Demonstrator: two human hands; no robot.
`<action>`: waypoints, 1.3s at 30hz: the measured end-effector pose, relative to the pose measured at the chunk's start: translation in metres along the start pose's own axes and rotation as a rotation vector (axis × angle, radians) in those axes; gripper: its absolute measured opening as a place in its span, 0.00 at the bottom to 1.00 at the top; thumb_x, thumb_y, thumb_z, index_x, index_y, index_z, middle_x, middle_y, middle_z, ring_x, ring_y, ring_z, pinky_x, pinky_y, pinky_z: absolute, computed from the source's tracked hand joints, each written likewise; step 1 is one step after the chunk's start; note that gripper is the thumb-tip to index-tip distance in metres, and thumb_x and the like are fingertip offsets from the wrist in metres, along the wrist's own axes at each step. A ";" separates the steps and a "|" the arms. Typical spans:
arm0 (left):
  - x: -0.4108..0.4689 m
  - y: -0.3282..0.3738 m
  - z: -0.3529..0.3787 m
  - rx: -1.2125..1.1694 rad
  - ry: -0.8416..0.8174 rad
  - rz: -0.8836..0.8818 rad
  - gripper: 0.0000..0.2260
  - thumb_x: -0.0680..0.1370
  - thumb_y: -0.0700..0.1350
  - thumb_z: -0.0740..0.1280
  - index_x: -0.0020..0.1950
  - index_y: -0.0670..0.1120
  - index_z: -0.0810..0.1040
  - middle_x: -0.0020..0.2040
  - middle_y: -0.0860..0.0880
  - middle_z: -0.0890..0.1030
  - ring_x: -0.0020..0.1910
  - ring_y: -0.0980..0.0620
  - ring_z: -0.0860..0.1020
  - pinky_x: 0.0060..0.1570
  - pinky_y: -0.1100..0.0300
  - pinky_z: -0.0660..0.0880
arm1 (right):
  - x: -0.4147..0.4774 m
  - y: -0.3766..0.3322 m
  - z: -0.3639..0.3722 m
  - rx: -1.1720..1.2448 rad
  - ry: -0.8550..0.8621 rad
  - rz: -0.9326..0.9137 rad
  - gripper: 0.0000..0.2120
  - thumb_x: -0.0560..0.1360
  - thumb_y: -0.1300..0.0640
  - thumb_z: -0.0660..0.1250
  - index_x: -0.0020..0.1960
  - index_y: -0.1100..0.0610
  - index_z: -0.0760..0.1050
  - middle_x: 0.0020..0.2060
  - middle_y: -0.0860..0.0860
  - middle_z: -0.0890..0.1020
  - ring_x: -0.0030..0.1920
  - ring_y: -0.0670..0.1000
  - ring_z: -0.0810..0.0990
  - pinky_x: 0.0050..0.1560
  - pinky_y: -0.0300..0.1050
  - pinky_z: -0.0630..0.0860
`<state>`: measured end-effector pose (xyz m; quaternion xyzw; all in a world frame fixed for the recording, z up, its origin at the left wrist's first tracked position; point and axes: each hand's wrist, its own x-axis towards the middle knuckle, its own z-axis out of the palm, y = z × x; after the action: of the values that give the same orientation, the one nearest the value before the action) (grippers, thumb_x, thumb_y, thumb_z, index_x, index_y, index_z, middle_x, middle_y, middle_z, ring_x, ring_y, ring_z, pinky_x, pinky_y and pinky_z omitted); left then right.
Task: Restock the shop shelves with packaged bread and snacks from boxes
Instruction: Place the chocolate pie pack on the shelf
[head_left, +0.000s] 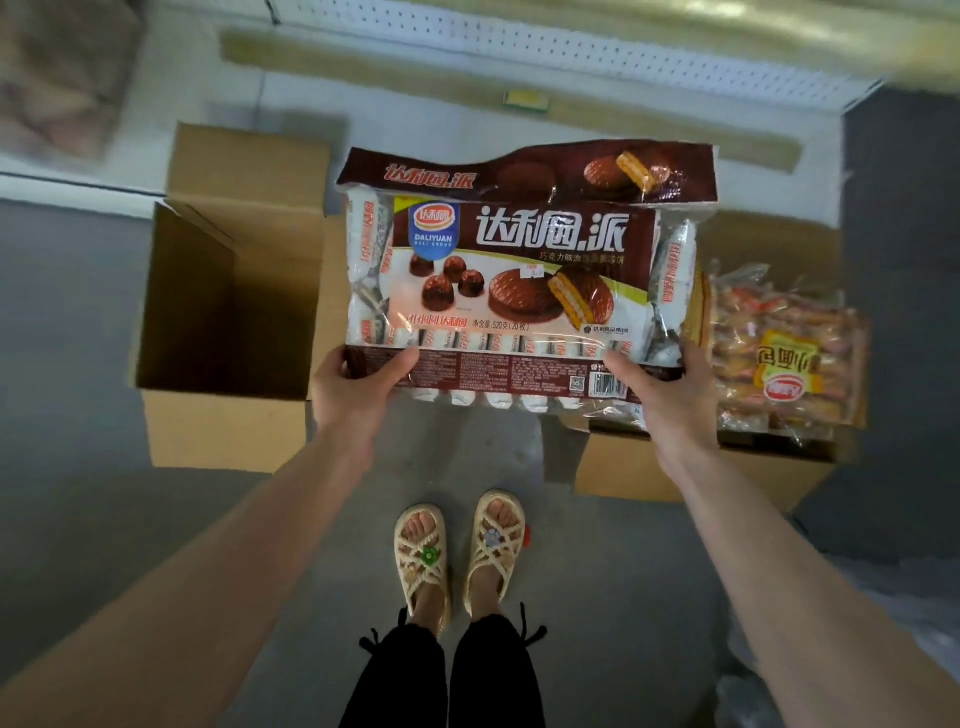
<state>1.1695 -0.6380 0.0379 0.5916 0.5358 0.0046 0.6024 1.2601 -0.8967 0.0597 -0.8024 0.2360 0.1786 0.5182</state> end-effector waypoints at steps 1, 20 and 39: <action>-0.014 0.019 -0.009 -0.016 0.012 0.009 0.23 0.66 0.47 0.80 0.58 0.46 0.77 0.53 0.49 0.82 0.52 0.48 0.82 0.52 0.50 0.81 | -0.013 -0.022 -0.008 0.004 0.001 -0.025 0.35 0.65 0.49 0.79 0.68 0.52 0.71 0.55 0.44 0.81 0.54 0.45 0.80 0.57 0.46 0.78; -0.248 0.328 -0.154 -0.397 0.015 0.509 0.16 0.67 0.45 0.79 0.49 0.42 0.78 0.46 0.46 0.83 0.43 0.50 0.81 0.45 0.57 0.81 | -0.231 -0.360 -0.119 0.196 0.023 -0.603 0.35 0.64 0.50 0.80 0.68 0.55 0.72 0.53 0.49 0.84 0.53 0.49 0.83 0.58 0.51 0.79; -0.439 0.379 -0.260 -0.750 0.384 0.824 0.23 0.62 0.48 0.82 0.53 0.48 0.79 0.50 0.49 0.84 0.50 0.47 0.83 0.56 0.48 0.78 | -0.355 -0.502 -0.168 0.346 -0.451 -1.032 0.28 0.67 0.55 0.78 0.65 0.52 0.73 0.53 0.46 0.80 0.52 0.47 0.79 0.39 0.28 0.75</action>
<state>1.0513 -0.6217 0.6620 0.4861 0.3230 0.5347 0.6111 1.2572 -0.8051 0.6905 -0.6596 -0.2752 0.0285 0.6988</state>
